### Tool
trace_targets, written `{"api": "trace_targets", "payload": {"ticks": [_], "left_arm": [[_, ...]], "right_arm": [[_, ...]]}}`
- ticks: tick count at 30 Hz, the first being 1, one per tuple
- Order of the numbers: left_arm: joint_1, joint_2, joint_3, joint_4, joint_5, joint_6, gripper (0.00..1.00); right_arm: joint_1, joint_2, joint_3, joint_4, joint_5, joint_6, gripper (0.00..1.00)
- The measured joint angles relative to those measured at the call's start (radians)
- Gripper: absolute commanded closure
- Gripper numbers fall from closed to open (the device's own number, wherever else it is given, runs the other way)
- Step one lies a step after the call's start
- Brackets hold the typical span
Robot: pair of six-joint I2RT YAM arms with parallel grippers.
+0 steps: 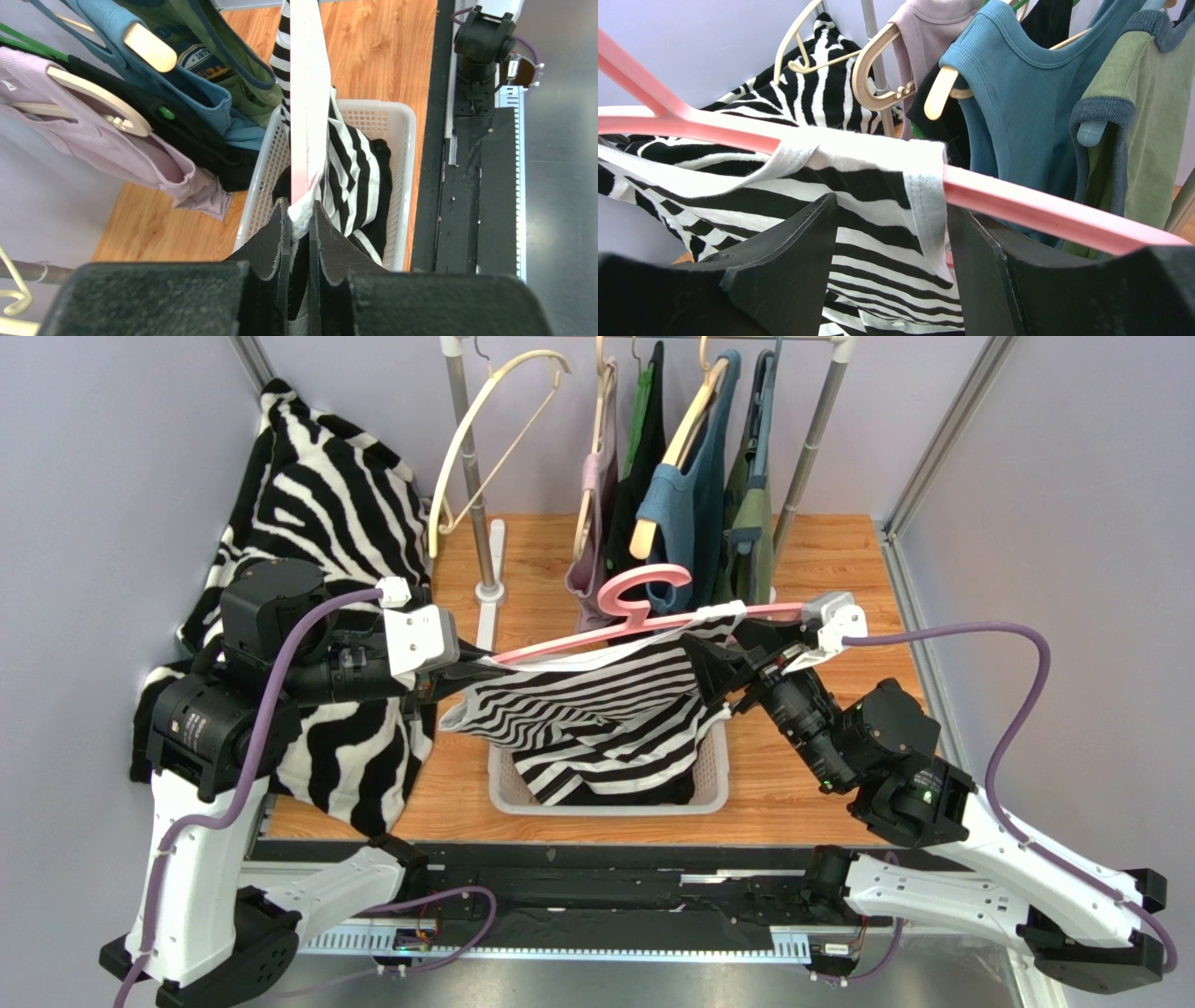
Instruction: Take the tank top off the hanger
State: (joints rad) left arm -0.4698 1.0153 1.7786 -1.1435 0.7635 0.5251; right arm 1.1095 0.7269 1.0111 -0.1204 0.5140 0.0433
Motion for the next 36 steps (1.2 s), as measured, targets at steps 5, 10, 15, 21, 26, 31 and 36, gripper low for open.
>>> {"api": "trace_targets", "payload": {"ticks": [5, 10, 15, 21, 26, 31, 36], "left_arm": [[0.0, 0.0, 0.0, 0.0, 0.02, -0.011, 1.0], [0.0, 0.0, 0.0, -0.002, 0.021, -0.018, 1.0], [0.0, -0.001, 0.0, -0.004, 0.019, -0.017, 1.0], [-0.005, -0.005, 0.0, 0.004, 0.03, -0.009, 1.0], [-0.012, -0.004, 0.0, 0.021, 0.049, -0.002, 1.0], [-0.013, -0.001, 0.0, 0.015, 0.047, -0.002, 1.0], [-0.011, -0.003, 0.0, -0.006, 0.027, 0.001, 1.0]], "right_arm": [[0.0, 0.013, 0.0, 0.02, -0.002, -0.012, 0.62], [0.0, 0.026, 0.004, 0.03, -0.021, -0.014, 0.98], [0.0, -0.011, 0.004, -0.003, -0.027, -0.003, 1.0], [0.005, -0.148, -0.011, -0.067, -0.013, 0.016, 1.0], [0.013, -0.232, -0.027, -0.111, -0.009, 0.034, 1.0], [0.016, -0.239, -0.031, -0.157, 0.017, 0.049, 0.95], [0.011, -0.251, -0.028, -0.23, 0.07, 0.053, 0.41]]}}
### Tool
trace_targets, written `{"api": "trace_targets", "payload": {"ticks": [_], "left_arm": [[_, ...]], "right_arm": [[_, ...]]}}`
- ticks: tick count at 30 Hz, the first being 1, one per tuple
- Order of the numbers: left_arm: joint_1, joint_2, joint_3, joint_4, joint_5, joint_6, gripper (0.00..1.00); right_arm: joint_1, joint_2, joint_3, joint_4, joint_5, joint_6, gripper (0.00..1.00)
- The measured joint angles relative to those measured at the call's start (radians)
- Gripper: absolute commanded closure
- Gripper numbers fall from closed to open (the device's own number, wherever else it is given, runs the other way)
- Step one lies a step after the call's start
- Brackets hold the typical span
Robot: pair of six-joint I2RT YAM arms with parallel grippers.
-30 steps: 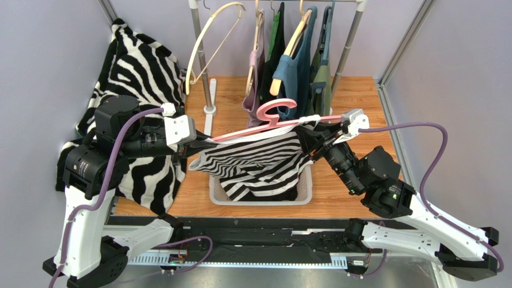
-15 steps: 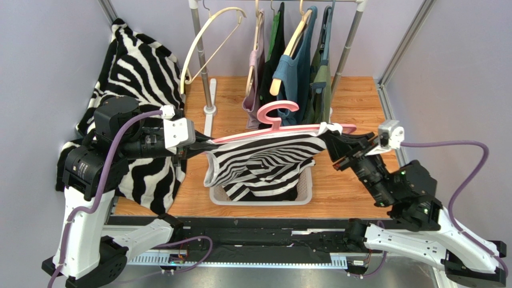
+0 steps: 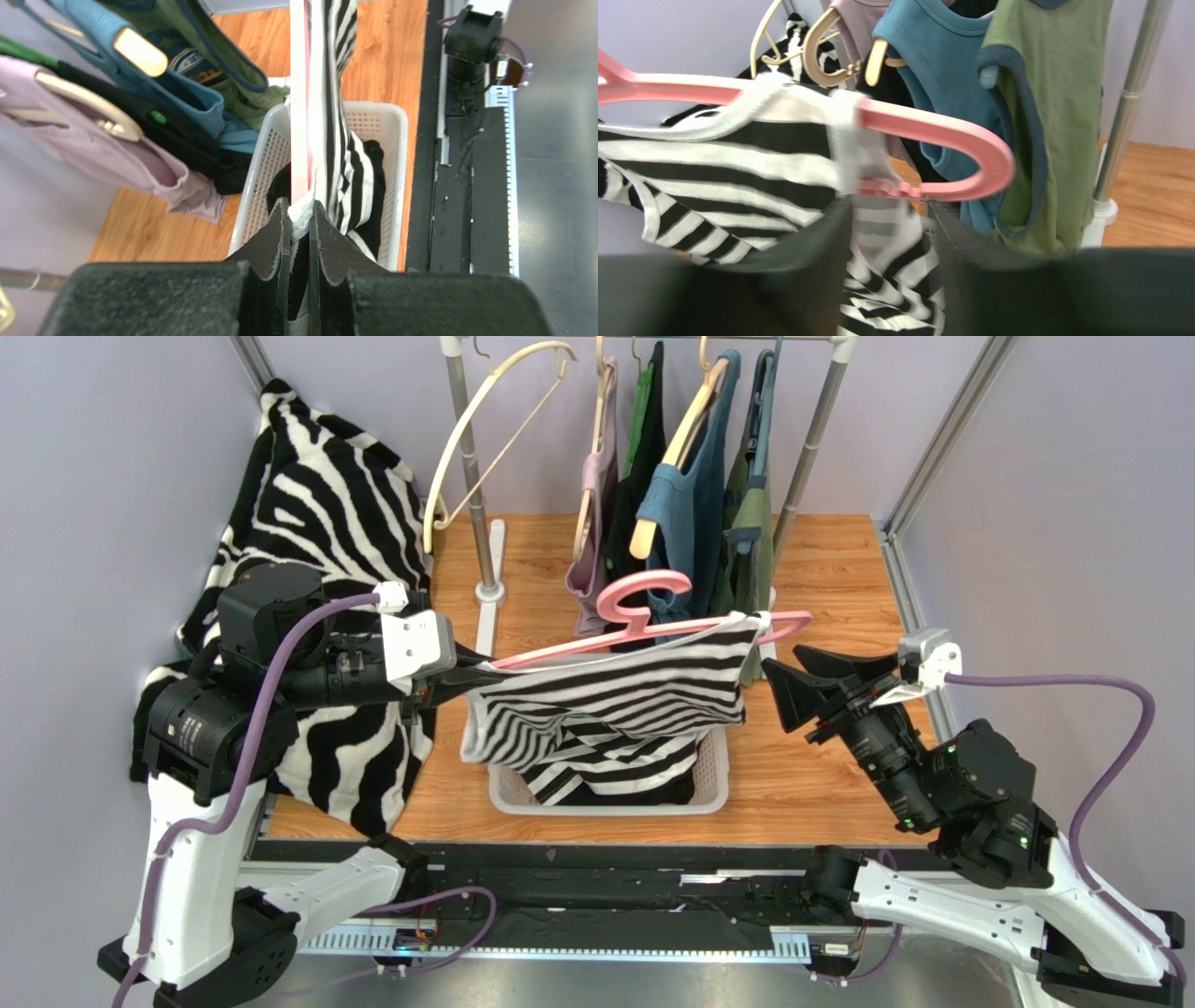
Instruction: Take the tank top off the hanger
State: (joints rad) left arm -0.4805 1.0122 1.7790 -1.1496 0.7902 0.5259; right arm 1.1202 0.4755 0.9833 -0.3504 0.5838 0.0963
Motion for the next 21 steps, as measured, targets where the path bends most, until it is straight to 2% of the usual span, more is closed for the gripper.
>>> {"api": "trace_targets", "payload": {"ticks": [2, 7, 13, 21], "left_arm": [[0.006, -0.008, 0.0, -0.008, -0.017, 0.001, 1.0], [0.006, -0.016, 0.002, -0.024, -0.031, 0.01, 1.0], [0.006, -0.019, 0.002, -0.041, -0.032, 0.021, 1.0], [0.006, -0.018, 0.002, -0.056, -0.015, 0.027, 1.0]], "right_arm": [[-0.005, -0.011, 0.023, -0.061, 0.013, -0.012, 0.37], [-0.007, 0.04, 0.221, -0.239, -0.092, -0.055, 0.37], [-0.007, 0.084, 0.376, -0.286, -0.249, -0.146, 0.37], [-0.007, 0.367, 0.578, -0.303, -0.479, -0.346, 0.41]]}}
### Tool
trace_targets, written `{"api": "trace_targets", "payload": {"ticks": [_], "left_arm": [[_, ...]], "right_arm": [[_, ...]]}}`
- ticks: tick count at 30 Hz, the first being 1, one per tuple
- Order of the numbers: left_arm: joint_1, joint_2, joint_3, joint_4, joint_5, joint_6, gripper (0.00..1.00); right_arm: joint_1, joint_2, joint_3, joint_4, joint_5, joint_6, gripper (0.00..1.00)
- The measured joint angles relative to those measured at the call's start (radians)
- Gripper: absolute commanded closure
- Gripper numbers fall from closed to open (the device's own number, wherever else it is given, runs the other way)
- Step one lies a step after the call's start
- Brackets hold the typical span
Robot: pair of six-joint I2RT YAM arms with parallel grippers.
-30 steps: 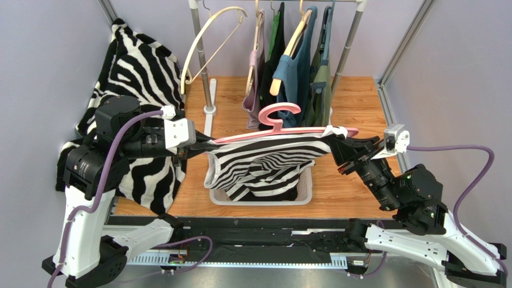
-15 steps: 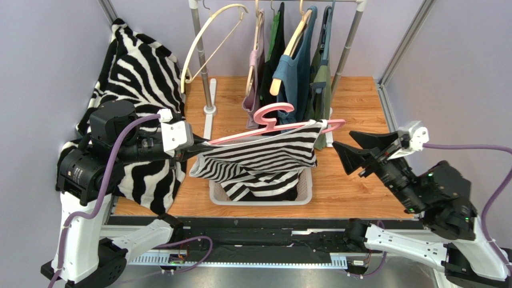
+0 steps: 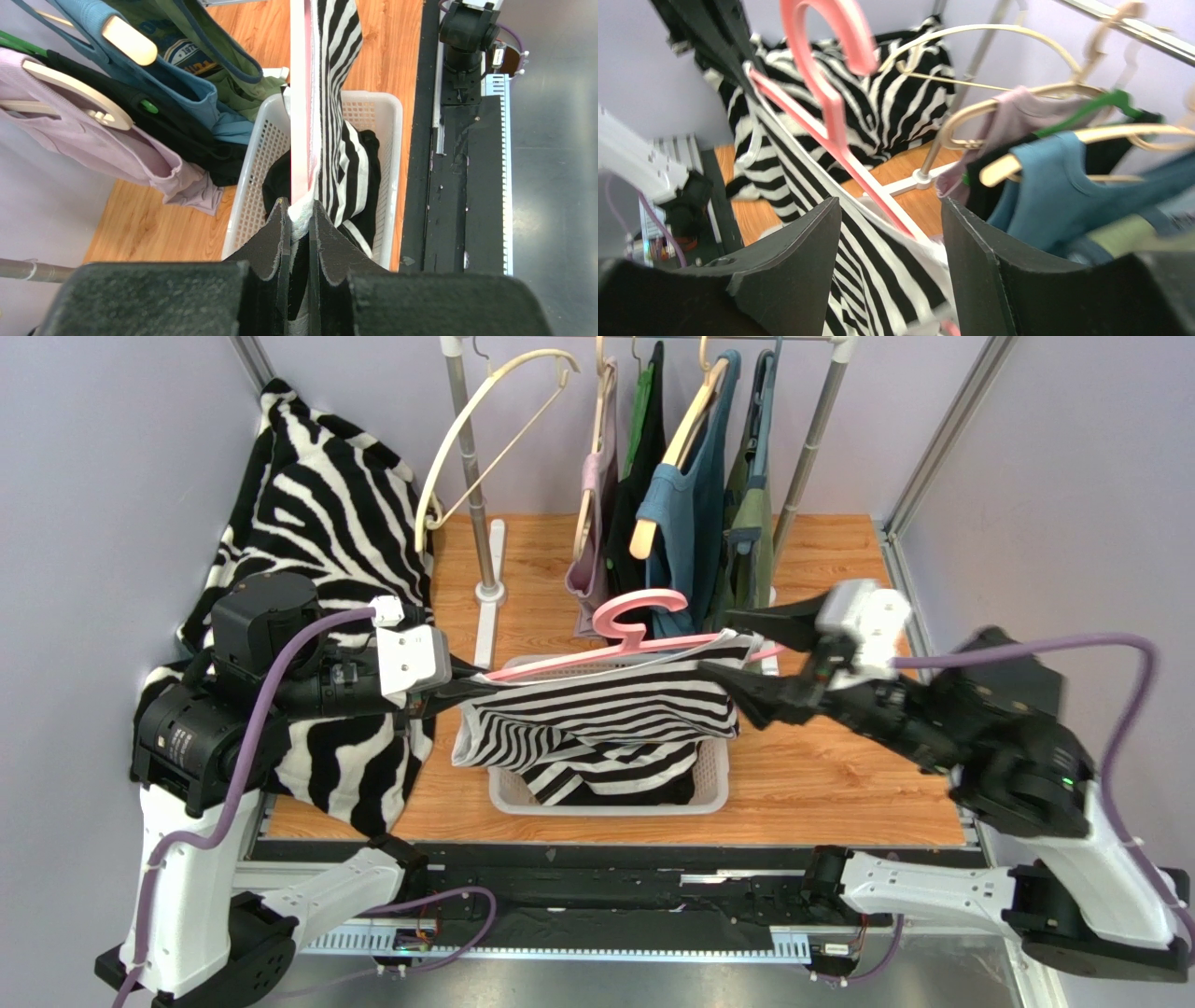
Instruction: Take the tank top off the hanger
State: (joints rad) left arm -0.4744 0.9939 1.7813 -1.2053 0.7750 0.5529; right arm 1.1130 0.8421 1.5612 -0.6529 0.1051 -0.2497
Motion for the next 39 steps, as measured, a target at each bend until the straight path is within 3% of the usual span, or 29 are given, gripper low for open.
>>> {"api": "trace_targets", "payload": {"ticks": [5, 9, 15, 21, 39], "left_arm": [[0.0, -0.002, 0.0, -0.011, 0.012, 0.008, 1.0], [0.0, -0.004, 0.0, -0.029, 0.019, 0.018, 1.0], [0.0, -0.007, 0.0, -0.055, 0.03, 0.032, 1.0], [0.0, -0.008, 0.0, -0.062, 0.037, 0.037, 1.0], [-0.063, 0.034, 0.087, -0.154, -0.001, 0.03, 1.0]], "right_arm": [[0.0, 0.145, 0.021, -0.019, -0.13, -0.104, 0.44], [0.0, 0.172, 0.021, -0.031, -0.184, -0.161, 0.48], [0.0, 0.161, 0.022, -0.023, -0.215, -0.216, 0.69], [0.0, 0.175, 0.021, -0.024, -0.23, -0.22, 0.78], [-0.005, 0.191, -0.001, 0.024, -0.325, -0.151, 0.93]]}}
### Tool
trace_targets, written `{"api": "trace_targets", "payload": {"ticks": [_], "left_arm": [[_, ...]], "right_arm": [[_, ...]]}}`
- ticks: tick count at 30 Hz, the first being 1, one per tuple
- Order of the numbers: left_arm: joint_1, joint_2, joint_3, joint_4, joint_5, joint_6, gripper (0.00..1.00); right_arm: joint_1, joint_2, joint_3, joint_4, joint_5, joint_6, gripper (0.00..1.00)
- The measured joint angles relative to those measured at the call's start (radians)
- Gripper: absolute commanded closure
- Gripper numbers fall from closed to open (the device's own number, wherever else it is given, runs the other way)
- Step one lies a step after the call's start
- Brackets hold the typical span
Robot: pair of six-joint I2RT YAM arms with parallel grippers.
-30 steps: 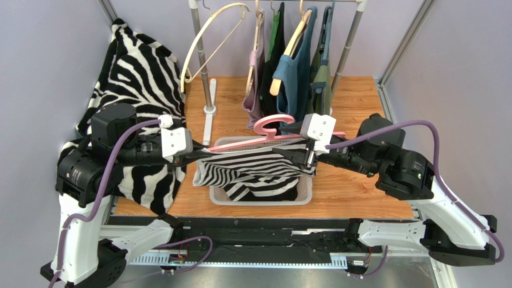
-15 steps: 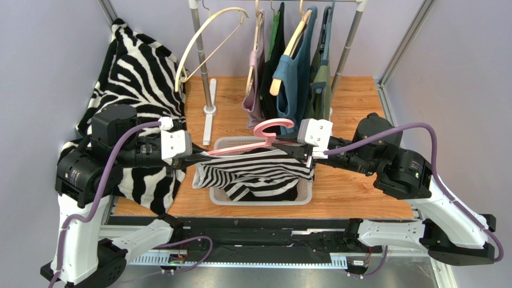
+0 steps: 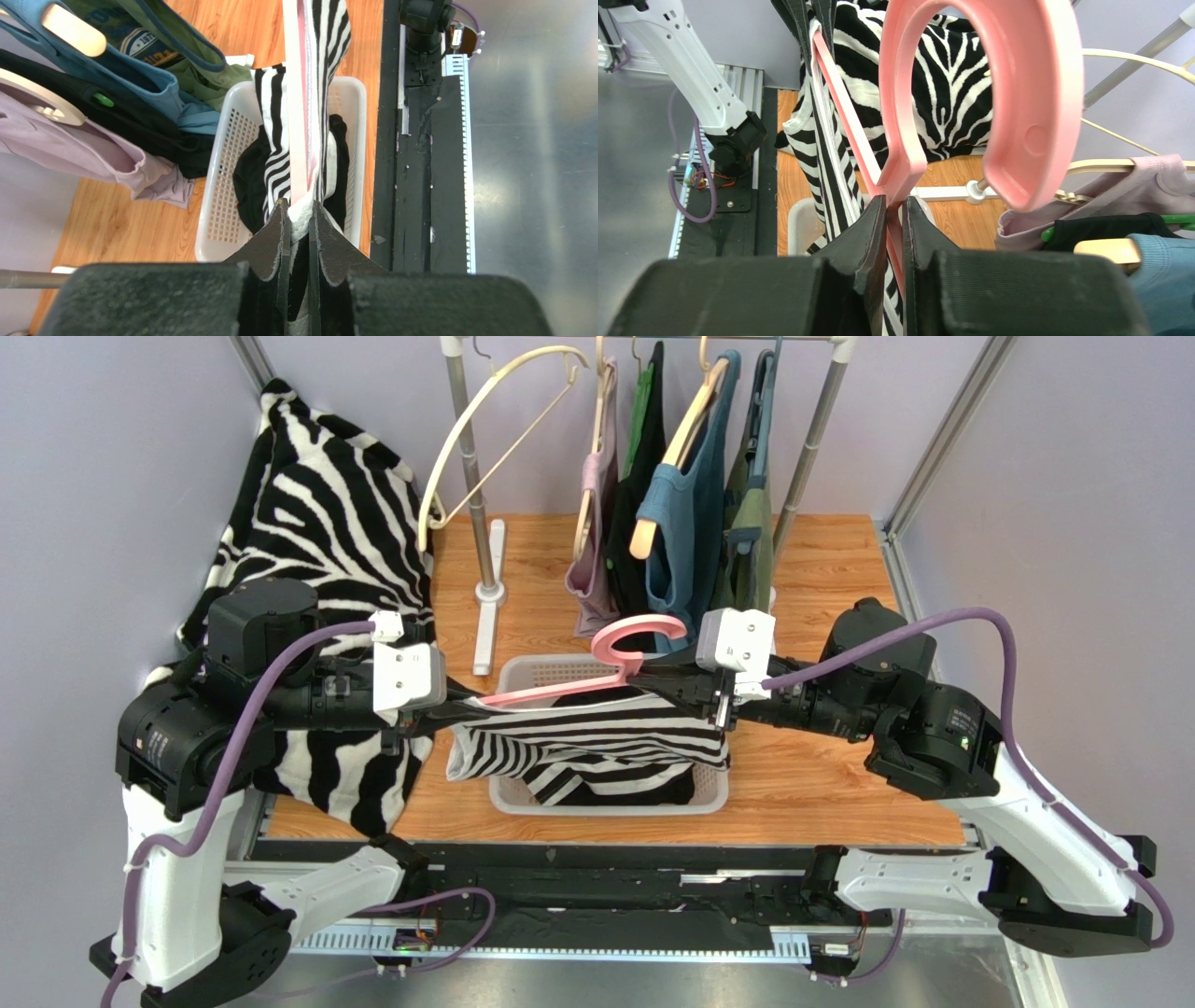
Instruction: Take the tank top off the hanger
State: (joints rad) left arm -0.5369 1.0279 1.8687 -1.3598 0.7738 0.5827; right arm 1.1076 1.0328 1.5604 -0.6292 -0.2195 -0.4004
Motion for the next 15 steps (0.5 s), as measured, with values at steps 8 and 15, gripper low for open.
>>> {"api": "trace_targets", "payload": {"ticks": [8, 15], "left_arm": [[-0.032, 0.002, 0.006, -0.005, -0.017, -0.02, 1.0], [-0.053, 0.024, 0.048, -0.014, -0.029, -0.046, 0.99]], "right_arm": [[-0.01, 0.002, -0.005, 0.024, -0.029, 0.061, 0.96], [-0.018, 0.008, -0.004, 0.066, -0.035, 0.102, 0.97]]}}
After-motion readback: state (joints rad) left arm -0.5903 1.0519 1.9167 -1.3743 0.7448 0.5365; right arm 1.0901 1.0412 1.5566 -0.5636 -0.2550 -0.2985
